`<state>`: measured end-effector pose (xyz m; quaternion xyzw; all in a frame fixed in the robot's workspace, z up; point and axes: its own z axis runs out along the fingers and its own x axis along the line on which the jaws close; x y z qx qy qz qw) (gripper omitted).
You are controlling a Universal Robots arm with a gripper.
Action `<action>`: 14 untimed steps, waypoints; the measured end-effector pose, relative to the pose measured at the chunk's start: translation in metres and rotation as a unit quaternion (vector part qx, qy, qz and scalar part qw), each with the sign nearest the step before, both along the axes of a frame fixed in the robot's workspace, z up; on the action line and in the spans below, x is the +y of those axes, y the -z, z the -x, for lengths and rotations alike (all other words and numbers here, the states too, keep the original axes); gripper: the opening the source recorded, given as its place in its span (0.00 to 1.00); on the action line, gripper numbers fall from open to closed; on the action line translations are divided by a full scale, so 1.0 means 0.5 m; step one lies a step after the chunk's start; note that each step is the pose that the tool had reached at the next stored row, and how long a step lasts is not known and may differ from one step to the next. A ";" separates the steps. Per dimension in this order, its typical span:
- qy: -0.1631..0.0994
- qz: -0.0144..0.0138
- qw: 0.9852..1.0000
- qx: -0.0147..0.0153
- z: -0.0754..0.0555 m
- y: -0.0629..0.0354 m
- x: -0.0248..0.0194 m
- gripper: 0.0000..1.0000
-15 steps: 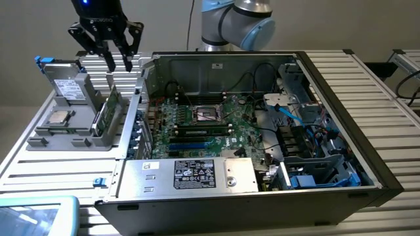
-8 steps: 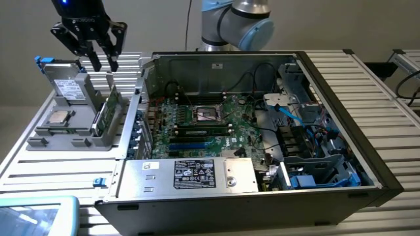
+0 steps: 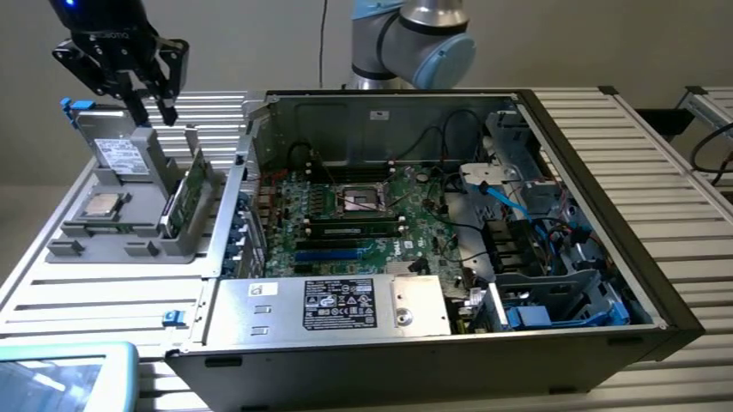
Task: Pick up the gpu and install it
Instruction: 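Reach for the gpu, then pick up the gpu and move the gpu toward the slot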
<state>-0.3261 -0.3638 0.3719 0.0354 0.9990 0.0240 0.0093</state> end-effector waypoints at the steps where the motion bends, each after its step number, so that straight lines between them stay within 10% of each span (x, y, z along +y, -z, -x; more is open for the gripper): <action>1: 0.000 0.000 1.000 0.000 0.009 0.000 0.0002 0.44; 14: 0.000 0.000 1.000 0.001 0.025 0.000 0.0005 0.44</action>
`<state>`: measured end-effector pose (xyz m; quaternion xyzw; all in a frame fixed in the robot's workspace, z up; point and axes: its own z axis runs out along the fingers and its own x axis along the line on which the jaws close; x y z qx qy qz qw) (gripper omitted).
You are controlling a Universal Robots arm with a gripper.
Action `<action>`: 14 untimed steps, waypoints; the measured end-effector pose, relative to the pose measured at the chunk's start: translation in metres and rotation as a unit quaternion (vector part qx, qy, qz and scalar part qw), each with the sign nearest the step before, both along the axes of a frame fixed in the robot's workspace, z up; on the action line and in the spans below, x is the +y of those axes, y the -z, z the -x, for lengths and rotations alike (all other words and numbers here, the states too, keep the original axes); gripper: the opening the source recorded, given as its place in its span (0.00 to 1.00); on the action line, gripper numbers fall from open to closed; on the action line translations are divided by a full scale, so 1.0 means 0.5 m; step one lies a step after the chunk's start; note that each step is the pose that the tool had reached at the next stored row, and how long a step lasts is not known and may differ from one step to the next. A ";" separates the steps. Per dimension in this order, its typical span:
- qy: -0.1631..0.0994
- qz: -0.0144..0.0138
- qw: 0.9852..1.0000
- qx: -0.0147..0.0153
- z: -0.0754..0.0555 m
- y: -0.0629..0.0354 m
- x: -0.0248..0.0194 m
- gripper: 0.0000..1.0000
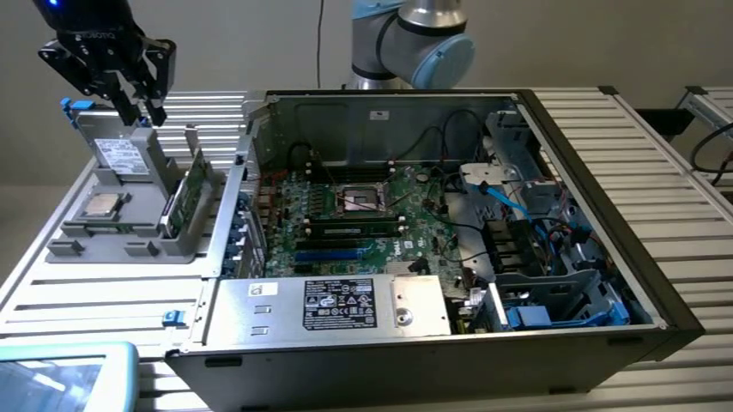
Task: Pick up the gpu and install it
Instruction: 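Pick up the gpu and move the gpu toward the slot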
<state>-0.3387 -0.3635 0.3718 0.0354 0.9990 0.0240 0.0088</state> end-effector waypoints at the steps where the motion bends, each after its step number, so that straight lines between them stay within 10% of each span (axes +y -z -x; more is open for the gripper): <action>1: 0.000 0.000 1.000 0.000 0.000 0.000 0.0000 0.44; 14: 0.000 -0.001 1.000 0.000 0.000 0.002 0.0000 0.44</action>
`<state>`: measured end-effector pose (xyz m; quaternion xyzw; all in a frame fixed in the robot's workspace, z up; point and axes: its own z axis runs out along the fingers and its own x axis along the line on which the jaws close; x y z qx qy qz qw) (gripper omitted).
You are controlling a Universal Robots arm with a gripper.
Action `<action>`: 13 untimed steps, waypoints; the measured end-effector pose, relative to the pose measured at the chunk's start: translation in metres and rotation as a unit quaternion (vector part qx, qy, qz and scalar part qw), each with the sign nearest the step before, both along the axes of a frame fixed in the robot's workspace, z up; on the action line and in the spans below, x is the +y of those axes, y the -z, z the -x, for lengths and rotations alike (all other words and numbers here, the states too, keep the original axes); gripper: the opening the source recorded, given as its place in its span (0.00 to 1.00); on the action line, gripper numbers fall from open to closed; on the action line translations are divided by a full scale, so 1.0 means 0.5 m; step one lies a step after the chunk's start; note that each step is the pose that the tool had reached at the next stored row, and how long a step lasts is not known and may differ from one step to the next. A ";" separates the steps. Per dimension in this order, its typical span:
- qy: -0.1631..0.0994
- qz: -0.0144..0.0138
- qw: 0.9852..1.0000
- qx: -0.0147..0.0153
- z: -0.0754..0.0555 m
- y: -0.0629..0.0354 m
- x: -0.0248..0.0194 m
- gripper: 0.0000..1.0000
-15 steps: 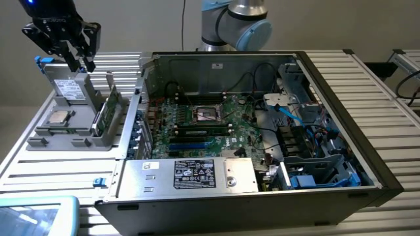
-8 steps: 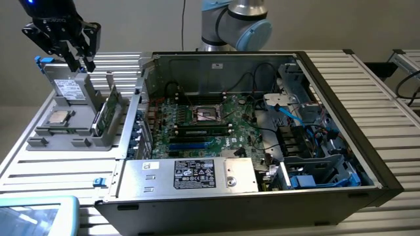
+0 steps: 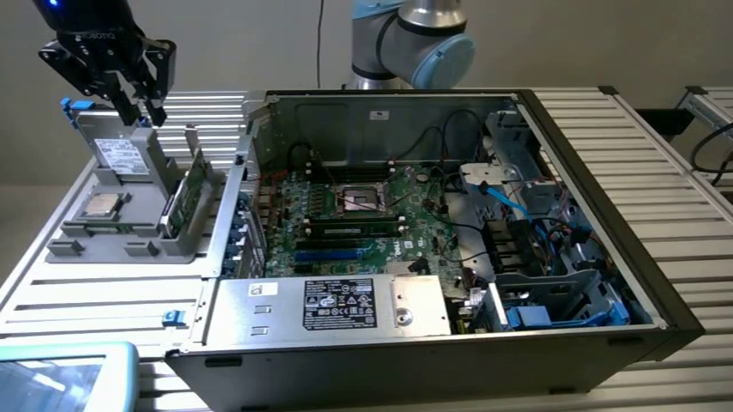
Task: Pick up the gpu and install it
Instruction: 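Pick up the gpu and move the gpu toward the slot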
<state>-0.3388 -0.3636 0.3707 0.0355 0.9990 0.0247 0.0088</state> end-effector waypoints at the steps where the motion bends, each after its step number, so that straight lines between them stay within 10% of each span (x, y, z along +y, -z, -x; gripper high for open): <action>1: 0.000 -0.001 1.000 0.000 0.000 0.004 0.0000 0.44; 13: 0.000 -0.001 1.000 0.000 0.000 0.047 -0.0003 0.44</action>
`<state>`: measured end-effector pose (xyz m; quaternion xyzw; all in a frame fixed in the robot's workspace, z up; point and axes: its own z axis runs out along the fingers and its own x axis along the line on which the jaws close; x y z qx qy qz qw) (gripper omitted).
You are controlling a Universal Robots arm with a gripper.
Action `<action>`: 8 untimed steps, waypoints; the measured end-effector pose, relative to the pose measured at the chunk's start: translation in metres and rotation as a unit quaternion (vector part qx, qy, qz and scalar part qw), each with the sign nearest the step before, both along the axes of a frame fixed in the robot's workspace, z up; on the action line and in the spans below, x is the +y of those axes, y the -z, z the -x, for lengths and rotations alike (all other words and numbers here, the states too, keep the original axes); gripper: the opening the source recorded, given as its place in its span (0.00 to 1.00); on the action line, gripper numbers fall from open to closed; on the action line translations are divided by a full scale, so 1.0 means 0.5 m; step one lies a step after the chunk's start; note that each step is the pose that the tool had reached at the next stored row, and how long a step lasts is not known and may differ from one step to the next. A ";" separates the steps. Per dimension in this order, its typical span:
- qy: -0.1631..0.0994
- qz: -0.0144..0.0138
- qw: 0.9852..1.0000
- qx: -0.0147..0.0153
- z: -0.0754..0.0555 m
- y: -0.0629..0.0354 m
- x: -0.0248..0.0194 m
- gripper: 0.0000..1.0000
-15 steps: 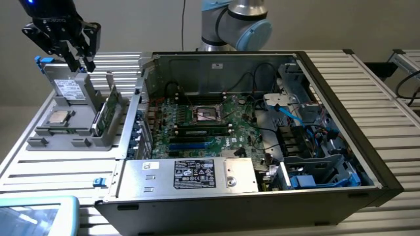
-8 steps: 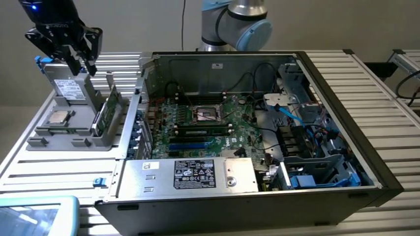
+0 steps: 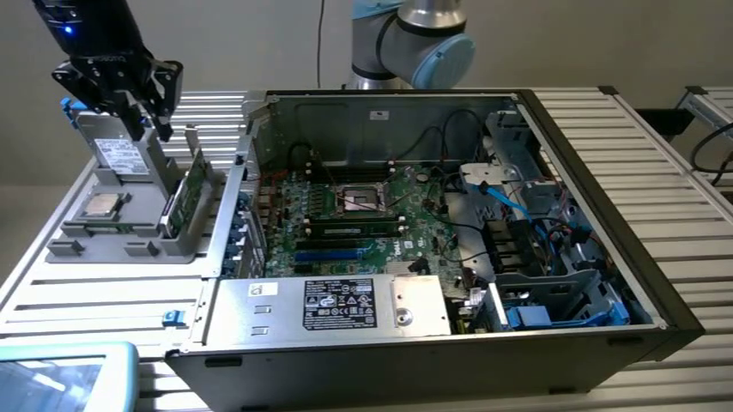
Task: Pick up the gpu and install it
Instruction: 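Pick up the gpu and move the gpu toward the slot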
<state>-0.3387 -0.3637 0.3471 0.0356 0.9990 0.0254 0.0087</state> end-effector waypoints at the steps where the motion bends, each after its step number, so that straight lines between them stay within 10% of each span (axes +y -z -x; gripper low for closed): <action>1: 0.000 0.000 1.000 0.000 0.000 0.004 0.0000 0.44; 8: 0.000 0.000 1.000 0.000 0.000 0.029 0.0000 0.44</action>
